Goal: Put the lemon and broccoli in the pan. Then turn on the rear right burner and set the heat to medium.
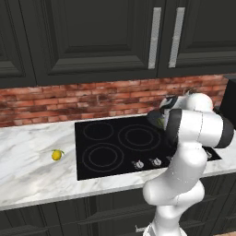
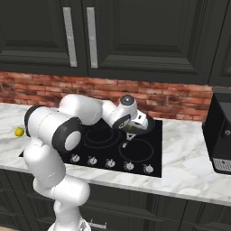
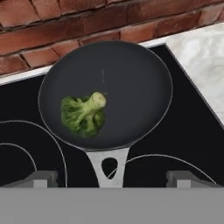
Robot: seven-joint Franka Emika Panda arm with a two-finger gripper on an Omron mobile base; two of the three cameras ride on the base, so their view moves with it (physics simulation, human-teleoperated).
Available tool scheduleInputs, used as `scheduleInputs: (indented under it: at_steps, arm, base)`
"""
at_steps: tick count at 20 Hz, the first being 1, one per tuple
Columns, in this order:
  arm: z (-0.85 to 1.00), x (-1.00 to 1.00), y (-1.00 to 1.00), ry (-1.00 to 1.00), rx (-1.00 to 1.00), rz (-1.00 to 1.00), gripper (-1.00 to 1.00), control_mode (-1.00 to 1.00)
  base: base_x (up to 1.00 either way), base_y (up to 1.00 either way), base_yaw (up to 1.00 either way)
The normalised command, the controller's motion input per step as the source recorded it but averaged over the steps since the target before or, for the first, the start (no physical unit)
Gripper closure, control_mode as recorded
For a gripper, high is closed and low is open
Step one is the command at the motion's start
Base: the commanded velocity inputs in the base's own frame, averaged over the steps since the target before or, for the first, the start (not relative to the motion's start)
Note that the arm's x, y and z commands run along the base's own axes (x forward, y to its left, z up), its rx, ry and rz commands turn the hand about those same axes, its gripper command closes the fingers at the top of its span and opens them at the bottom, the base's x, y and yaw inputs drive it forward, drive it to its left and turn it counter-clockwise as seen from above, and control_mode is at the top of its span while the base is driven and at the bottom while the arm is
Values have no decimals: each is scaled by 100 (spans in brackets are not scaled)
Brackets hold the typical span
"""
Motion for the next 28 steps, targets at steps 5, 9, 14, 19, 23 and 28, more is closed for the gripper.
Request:
scheduleInputs:
  at_steps: [5, 9, 14, 19, 23, 28]
  arm:
    - [30, -44, 38, 0, 0, 0, -100, -100]
    - [29, -22, 61, 4, 0, 4, -100, -100]
    - [20, -16, 77, 11, 0, 10, -100, -100]
    - [5, -37, 76, 16, 0, 20, -100, -100]
    - [4, -22, 68, 27, 0, 25, -100, -100]
    - [0, -17, 36, 5, 1, 20, -100, -100]
  base:
    - [0, 0, 0]
    - [0, 0, 0]
    - [0, 0, 0]
    - [0, 0, 0]
    - [0, 0, 0]
    - [0, 0, 0]
